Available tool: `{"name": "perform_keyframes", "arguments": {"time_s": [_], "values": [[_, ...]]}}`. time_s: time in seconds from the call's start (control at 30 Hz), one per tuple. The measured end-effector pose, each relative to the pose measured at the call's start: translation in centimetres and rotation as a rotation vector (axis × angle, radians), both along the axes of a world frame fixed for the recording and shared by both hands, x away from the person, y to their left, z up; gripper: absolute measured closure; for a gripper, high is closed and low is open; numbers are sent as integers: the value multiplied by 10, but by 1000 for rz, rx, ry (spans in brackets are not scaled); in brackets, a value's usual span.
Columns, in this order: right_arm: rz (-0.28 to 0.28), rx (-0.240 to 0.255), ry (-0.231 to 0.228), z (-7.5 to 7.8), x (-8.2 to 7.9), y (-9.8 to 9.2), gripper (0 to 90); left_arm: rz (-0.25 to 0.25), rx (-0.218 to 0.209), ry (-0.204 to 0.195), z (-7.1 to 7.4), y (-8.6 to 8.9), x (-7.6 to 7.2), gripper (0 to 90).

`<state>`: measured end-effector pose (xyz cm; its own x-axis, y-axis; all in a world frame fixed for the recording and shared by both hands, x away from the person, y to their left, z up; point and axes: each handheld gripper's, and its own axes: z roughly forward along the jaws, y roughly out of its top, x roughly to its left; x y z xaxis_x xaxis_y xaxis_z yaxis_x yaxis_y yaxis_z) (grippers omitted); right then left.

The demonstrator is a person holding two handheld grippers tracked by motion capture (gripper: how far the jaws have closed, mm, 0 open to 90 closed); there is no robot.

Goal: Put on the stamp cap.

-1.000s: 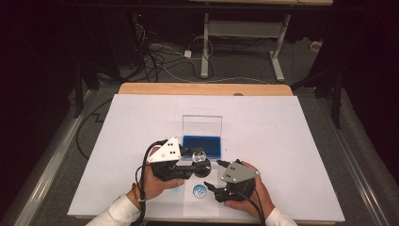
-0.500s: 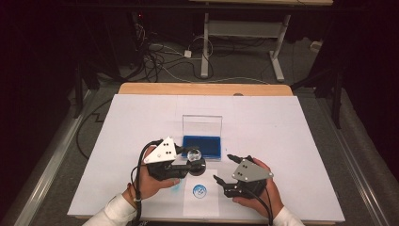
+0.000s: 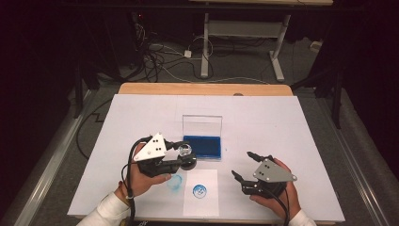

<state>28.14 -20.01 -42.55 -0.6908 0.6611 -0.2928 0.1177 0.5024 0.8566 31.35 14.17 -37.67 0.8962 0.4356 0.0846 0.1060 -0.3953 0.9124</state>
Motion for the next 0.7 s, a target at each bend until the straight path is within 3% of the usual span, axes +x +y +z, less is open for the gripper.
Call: {"name": "perform_keyframes", "arguments": {"time_s": [0.27, 0.5, 0.7], "values": [[-45, 2, 7, -5, -5, -22, 257, 24, -2, -15, 4, 8, 3, 543], [-96, 26, 9, -8, -9, -37, 258, 47, 40, -34, 1, 11, 12, 543], [-123, 22, 21, -11, -13, -44, 258, 74, 39, -41, 1, 19, 17, 543]]}}
